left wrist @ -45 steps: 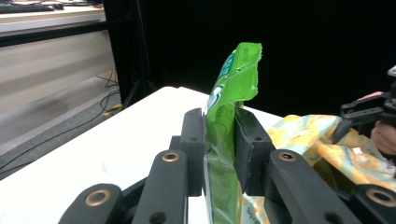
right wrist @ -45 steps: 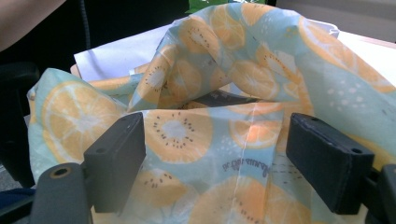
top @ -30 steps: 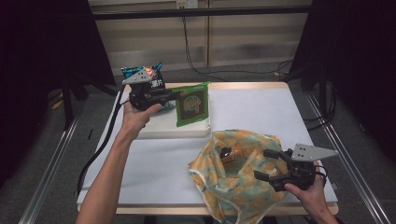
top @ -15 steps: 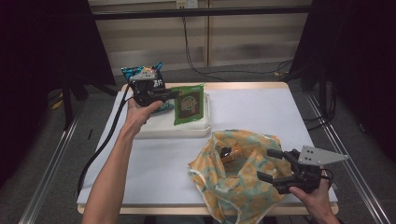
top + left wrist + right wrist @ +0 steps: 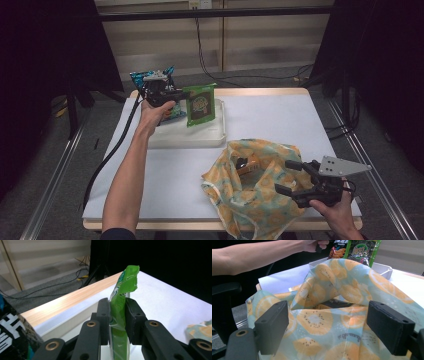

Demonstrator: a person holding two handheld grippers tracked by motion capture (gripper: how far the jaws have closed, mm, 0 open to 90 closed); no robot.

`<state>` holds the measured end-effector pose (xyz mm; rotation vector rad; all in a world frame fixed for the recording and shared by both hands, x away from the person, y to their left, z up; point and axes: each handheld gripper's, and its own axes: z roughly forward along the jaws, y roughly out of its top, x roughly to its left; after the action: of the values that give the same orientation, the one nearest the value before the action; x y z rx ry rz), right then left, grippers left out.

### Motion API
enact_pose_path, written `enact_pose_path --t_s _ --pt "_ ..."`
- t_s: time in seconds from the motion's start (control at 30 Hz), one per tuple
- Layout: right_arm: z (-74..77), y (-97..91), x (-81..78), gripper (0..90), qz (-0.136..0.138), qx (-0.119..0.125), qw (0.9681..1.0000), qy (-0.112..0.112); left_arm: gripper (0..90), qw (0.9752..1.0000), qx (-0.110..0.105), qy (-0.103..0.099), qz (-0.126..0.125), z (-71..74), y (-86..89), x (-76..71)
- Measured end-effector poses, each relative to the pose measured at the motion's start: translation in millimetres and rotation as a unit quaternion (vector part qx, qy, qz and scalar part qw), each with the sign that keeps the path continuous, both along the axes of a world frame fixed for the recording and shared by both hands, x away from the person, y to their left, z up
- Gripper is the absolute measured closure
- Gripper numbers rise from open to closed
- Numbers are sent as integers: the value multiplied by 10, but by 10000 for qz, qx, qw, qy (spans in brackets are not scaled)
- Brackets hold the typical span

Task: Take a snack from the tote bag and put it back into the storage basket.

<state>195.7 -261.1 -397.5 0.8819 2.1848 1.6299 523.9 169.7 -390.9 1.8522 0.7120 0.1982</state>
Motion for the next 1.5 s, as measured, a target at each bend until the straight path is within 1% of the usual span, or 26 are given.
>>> enact_pose_path --t_s 0.1,0.23,0.3,0.33,0.37,0.4,0.43,0.47,0.53,0.6,0.67,0.73,0.87,0.93,0.97,1.03,1.07,1.13,1.2,1.23,1.3,1.33,1.4,1.43,1.47,1.5 --pt "-13 -18 10 176 6 17 10000 10 752 9999 109 26 46 -41 -13 66" --pt "-31 -35 34 176 -5 41 10000 57 752 9998 50 61 161 -70 5 153" --pt "-37 -32 39 176 7 39 10000 75 752 9997 145 43 210 -73 -12 183" --pt "-37 -31 40 176 16 41 10000 74 753 9993 199 29 305 -70 -19 195" --pt "-35 -30 39 176 29 48 10000 70 753 9993 229 20 297 -70 -21 209" --pt "-31 -31 38 177 31 49 10000 60 752 9994 205 48 283 -75 -27 220" --pt "-29 -34 37 176 33 51 10000 34 753 9991 248 57 348 -78 -36 225" --pt "-24 -36 32 177 15 56 10000 31 753 9992 241 20 333 -90 -50 230" --pt "-15 -43 22 176 22 61 10000 22 753 9985 418 20 338 -121 -89 233" --pt "-14 -46 17 176 8 70 10000 10 752 9984 458 12 343 -159 -104 240" --pt "-15 -43 18 176 2 67 10000 12 743 9973 643 -4 356 -198 -124 244" --pt "-17 -40 21 176 9 74 10000 7 732 9969 691 -4 374 -236 -143 253" --pt "-19 -29 23 176 29 46 10000 22 705 9961 678 67 554 -288 -149 291" --pt "-23 -26 23 176 42 39 10000 15 682 9953 729 20 630 -299 -150 305" --pt "-24 -27 23 176 43 39 10000 17 664 9954 687 28 665 -307 -154 307" --pt "-25 -36 24 176 52 53 10000 31 583 9942 807 31 705 -302 -143 316" --pt "-27 -39 25 176 44 54 10000 31 570 9940 827 33 716 -297 -134 319" --pt "-31 -42 28 176 43 49 10000 33 530 9937 803 78 773 -285 -112 322" --pt "-33 -39 32 176 55 41 10000 42 526 9941 750 117 772 -281 -112 314" --pt "-33 -36 34 176 64 36 10000 45 514 9938 797 86 770 -275 -116 310" --pt "-34 -31 33 176 71 28 10000 50 496 9939 790 66 766 -265 -110 305" --pt "-35 -30 30 176 78 30 10000 54 474 9931 821 57 834 -253 -106 303" --pt "-35 -29 26 176 70 18 10000 46 464 9935 744 35 862 -222 -75 299" --pt "-36 -29 27 176 71 17 10000 48 463 9931 733 -2 915 -199 -65 289" --pt "-36 -27 27 176 65 18 10000 51 458 9938 697 -61 868 -173 -56 276" --pt "-37 -29 27 176 62 9 10000 42 458 9934 725 -111 880 -147 -60 255"
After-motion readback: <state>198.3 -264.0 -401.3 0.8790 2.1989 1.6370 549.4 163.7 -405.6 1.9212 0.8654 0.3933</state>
